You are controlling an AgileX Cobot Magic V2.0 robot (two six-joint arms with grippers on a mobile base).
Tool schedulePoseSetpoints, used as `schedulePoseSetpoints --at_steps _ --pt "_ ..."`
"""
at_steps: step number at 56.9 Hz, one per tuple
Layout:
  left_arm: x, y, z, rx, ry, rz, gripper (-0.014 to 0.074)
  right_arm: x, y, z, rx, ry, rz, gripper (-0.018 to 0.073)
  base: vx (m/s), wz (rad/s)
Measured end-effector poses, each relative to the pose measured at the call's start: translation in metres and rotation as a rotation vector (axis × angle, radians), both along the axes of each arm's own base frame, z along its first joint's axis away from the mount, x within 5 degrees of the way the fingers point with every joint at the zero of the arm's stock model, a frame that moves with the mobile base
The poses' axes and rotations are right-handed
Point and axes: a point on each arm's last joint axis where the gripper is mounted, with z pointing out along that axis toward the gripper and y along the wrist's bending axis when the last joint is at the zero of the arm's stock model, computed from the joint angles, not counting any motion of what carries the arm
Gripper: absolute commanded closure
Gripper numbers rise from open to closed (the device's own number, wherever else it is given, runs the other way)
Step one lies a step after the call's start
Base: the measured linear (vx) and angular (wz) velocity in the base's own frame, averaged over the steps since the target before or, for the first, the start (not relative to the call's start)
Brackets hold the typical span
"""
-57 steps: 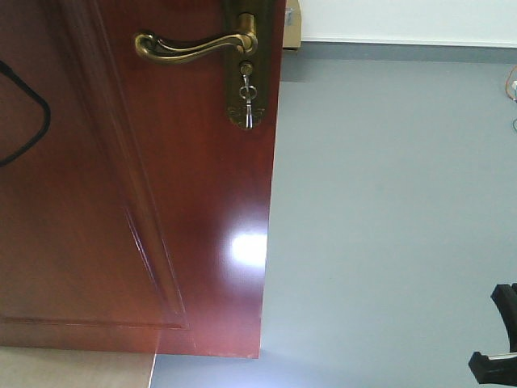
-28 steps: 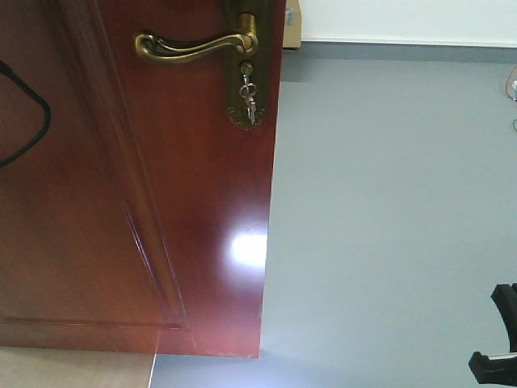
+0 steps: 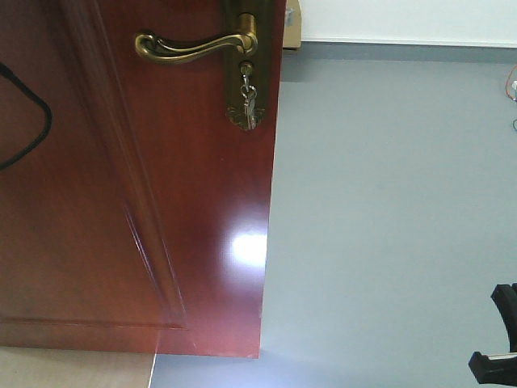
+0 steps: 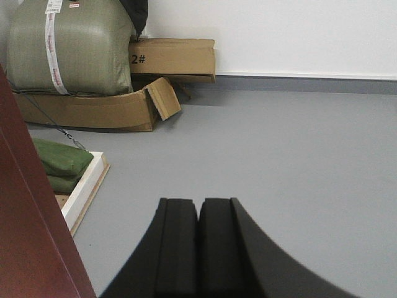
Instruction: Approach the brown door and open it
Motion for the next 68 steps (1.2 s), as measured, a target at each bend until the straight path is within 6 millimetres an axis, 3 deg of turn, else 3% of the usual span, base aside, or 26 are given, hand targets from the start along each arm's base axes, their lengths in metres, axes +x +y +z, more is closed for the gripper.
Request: schedulePoseSetpoints --at_steps 9,17,40,51,62,68 --pt "-0.019 0.005 -0.007 0.008 0.025 0.005 0.053 0.0 0.0 0.0 0.0 0.0 0.0 0.0559 0.0 0.0" --pt "-0.042 0.008 -0.031 0.008 -0.001 -0.007 0.053 0.0 0.0 0.0 0.0 0.0 0.0 0.0559 0.0 0.0" --pt "-0.148 0.039 -0.126 -0.018 -0.129 0.056 0.053 0.0 0.0 0.0 0.0 0.0 0.0 0.0559 0.0 0.0" --pt "-0.186 0.047 -0.181 -0.035 -0.11 0.097 0.053 0.0 0.0 0.0 0.0 0.0 0.0 0.0559 0.0 0.0" --pt "-0.195 0.049 -0.244 -0.02 0.018 0.113 0.053 0.0 0.0 0.0 0.0 0.0 0.0 0.0559 0.0 0.0" --pt "-0.193 0.049 -0.262 -0.019 0.091 0.117 0.053 0.0 0.0 0.0 0.0 0.001 0.0 0.0559 0.0 0.0"
